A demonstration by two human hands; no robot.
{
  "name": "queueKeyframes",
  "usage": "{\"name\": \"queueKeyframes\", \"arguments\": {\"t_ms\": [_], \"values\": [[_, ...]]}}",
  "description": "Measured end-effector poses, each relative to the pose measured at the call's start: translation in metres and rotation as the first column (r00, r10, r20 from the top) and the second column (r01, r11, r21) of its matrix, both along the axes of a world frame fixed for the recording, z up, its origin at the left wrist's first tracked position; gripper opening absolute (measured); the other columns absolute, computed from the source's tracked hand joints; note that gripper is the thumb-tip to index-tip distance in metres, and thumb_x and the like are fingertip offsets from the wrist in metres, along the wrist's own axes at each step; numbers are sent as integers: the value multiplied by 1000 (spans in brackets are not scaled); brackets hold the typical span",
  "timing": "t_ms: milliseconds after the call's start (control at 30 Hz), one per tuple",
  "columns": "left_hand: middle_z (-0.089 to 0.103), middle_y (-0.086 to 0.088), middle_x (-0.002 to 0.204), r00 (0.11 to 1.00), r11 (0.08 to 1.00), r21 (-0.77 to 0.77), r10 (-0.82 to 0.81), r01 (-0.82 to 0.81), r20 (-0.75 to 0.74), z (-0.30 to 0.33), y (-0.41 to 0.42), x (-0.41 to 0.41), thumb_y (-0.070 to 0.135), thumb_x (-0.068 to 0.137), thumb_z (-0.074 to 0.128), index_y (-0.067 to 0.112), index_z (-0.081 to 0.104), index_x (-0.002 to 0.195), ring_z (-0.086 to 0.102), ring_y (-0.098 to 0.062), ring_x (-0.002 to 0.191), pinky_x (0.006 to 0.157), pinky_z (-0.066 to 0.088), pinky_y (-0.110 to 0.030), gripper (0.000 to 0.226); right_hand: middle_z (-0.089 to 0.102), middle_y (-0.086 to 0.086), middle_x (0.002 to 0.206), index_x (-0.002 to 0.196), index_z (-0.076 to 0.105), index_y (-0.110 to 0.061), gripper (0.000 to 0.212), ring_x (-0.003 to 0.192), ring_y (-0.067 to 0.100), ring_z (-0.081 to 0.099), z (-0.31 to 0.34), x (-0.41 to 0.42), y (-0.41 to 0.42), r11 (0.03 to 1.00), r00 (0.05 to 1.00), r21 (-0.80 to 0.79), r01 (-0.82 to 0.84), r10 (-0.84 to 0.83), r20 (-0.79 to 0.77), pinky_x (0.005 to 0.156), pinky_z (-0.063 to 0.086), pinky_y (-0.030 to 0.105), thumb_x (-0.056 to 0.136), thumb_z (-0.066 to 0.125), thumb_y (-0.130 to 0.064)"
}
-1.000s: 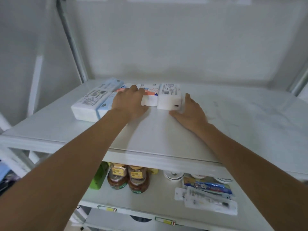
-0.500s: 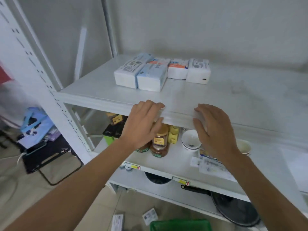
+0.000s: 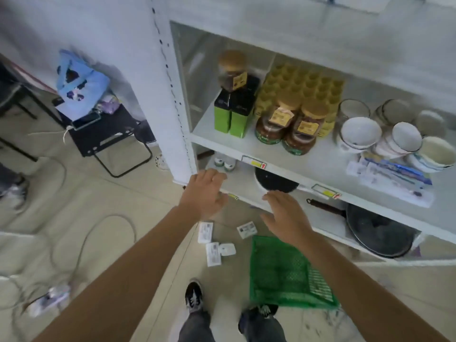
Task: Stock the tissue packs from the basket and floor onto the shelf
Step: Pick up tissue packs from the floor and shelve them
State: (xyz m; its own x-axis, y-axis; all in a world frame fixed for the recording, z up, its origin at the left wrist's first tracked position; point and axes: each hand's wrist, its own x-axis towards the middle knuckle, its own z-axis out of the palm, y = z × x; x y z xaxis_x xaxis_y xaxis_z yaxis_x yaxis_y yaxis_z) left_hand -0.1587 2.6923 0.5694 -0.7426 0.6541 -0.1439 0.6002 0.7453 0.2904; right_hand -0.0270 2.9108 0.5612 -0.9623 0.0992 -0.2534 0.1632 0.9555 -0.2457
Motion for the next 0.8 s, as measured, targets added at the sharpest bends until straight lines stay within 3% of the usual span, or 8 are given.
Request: {"name": "queueKeyframes", "arguments": {"t_ms": [167,367,600,800], "values": [[44,-7,153,969,983,-133,147,-122,198,-89,-37,24,43,100,56,22,45,151,40,-31,142,115,33,-45,57,56,8,146,144,53,-16,47,131,29,56,-80,7,-31,999,946,-44,-11,24,324,107,48,42,101,60,-33],[46,-9,153,889,947,-273,265,-168,373,-223,-56,48,40,102,54,18,43,151,41,-32,142,114,35,-46,54,59,14,142,139,56,-9,46,128,34,59,-208,30,-63,993,824,-112,48,24,566,103,53,48,97,64,-26],[49,-10,148,793,922,-301,367,-243,486,-390,-61,60,36,102,55,17,45,149,43,-32,138,111,36,-47,51,52,11,150,152,45,-11,60,137,29,52,-383,29,-71,982,810,-183,42,74,581,111,48,44,100,68,-31],[48,-10,150,711,893,-363,436,-266,551,-530,-72,82,39,102,56,20,45,150,42,-33,139,111,35,-48,52,46,15,150,156,34,-10,77,135,36,52,-526,21,-67,989,818,-148,-20,101,566,108,50,48,93,76,-21]]}}
